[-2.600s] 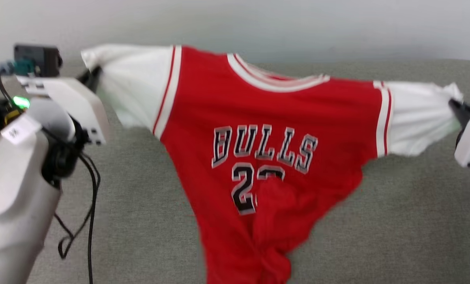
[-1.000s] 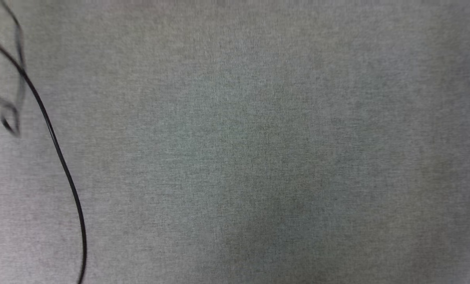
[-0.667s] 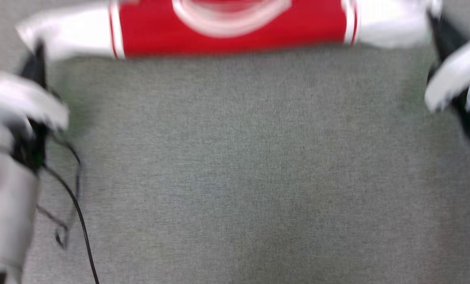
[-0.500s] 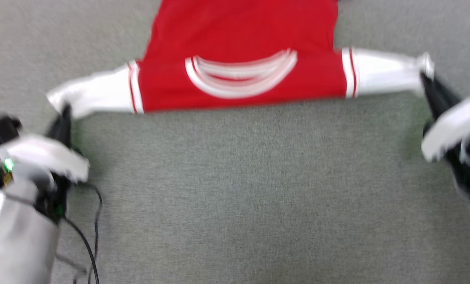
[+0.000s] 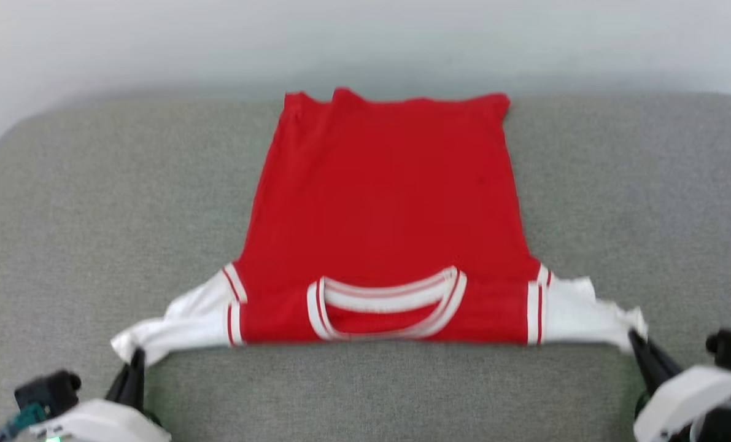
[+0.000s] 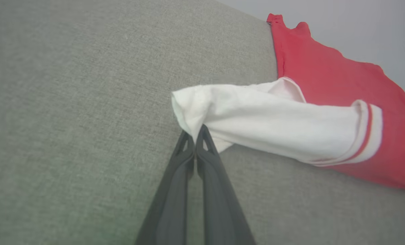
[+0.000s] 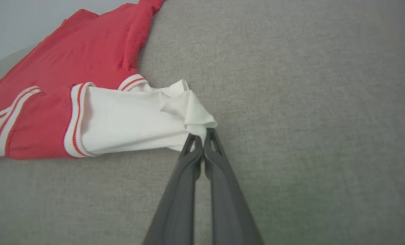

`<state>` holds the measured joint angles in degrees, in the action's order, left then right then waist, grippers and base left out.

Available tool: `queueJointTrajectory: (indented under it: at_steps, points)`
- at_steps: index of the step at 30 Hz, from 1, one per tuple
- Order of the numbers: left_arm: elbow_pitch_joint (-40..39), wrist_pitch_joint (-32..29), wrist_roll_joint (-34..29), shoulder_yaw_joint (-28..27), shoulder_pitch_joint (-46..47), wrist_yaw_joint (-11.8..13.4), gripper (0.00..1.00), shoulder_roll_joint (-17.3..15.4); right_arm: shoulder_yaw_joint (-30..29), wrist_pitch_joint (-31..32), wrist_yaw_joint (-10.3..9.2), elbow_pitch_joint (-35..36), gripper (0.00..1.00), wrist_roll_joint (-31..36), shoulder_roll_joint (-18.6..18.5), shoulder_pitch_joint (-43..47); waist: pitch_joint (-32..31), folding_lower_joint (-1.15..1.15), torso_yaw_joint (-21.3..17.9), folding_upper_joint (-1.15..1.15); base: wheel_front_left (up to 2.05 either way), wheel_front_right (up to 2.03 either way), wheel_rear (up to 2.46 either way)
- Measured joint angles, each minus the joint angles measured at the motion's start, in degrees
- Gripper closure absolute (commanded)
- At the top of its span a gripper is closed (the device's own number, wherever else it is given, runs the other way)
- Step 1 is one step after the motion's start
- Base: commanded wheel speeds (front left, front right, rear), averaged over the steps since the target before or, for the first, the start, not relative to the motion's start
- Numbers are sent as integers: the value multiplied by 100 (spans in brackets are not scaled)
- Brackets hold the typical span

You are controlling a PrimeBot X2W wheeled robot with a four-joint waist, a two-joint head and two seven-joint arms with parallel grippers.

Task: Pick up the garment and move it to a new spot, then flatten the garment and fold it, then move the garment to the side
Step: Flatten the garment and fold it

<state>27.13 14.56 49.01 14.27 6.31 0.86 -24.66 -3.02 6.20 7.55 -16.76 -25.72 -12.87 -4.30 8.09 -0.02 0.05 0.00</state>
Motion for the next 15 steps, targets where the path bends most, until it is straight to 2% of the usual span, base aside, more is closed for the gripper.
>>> queueJointTrajectory:
  at_steps: [7, 13, 14, 15]
  points:
    - [-650, -60, -41, 111, -1000, 338, 100, -8, -499, 324, -1, 547, 100, 254, 557, 1107, -430, 0, 38, 0, 0, 0, 0]
    - [-979, -116, -87, 215, -1319, 420, 100, -37, -670, 500, -1, 812, 100, 356, 800, 1500, -532, 0, 130, 0, 0, 0, 0]
    - [-1028, -141, -97, 241, -1319, 421, 100, -45, -669, 547, -1, 829, 89, 363, 812, 1526, -535, 1, 146, 0, 0, 0, 0]
    - [-1070, -162, -127, 274, -1317, 427, 100, -51, -682, 563, -1, 846, 60, 360, 834, 1540, -538, 1, 164, 0, 0, 0, 0]
